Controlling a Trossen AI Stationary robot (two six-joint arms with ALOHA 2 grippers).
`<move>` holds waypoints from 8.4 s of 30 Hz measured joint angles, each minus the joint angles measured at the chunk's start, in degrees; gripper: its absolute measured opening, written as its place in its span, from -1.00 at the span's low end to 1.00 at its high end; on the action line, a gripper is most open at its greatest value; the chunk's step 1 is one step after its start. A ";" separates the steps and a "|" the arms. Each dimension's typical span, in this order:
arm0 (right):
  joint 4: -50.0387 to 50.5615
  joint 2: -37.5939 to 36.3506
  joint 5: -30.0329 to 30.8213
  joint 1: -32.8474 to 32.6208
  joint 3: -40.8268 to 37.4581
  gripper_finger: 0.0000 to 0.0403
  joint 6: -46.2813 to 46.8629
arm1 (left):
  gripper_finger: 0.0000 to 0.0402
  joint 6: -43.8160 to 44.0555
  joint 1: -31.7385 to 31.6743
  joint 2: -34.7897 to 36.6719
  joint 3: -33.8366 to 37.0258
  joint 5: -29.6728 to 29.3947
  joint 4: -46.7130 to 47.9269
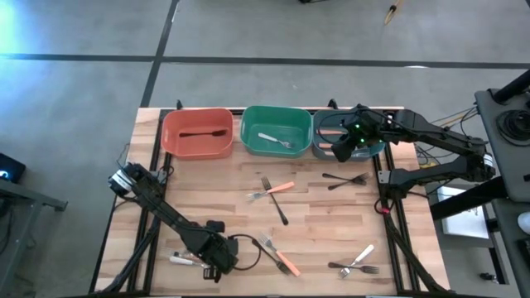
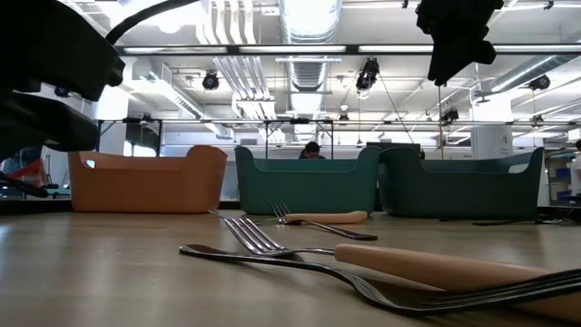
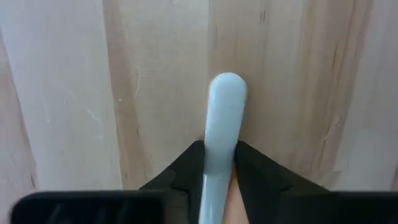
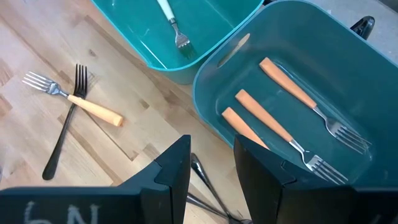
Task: Sort silverware by color (type)
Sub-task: Put the white fork into the green bin, then put the light orange fork into the blue bin
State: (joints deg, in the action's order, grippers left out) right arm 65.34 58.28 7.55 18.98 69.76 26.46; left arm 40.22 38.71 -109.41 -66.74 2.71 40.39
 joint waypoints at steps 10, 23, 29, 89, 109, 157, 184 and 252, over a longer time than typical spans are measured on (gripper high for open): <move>0.00 0.00 0.00 0.00 0.00 -0.43 -0.04 | -0.85 0.20 -0.69 1.54 -0.36 1.32 3.26; -0.03 -0.08 0.05 0.02 0.00 -0.43 -3.87 | -0.98 -13.01 -9.97 1.95 -9.10 -1.30 18.10; -0.03 -0.43 0.09 0.04 0.00 -0.43 -7.41 | -0.98 -15.25 -16.30 2.54 -12.33 -1.78 17.68; 0.47 -2.00 1.49 0.07 0.03 -0.43 -11.89 | -0.94 -23.93 -22.62 -2.43 -17.90 1.73 18.45; 1.70 -3.83 9.63 0.16 10.91 -0.43 -21.94 | -0.95 -46.72 -54.46 -8.90 -48.86 -20.11 13.25; 1.70 -3.36 11.98 0.15 10.89 -0.43 -20.10 | -0.56 -27.44 -26.73 -15.75 -64.93 4.07 47.63; 18.37 -13.96 11.90 0.15 9.31 -0.43 -8.57 | -0.56 14.06 3.70 -11.95 -46.87 -6.25 43.20; 18.13 -17.59 11.98 0.15 5.18 -0.43 0.19 | -0.76 22.43 7.20 7.52 9.75 3.10 -3.02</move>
State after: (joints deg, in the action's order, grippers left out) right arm 83.47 40.69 19.53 19.14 74.94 26.65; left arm 62.65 45.91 -101.89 -56.99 5.80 37.36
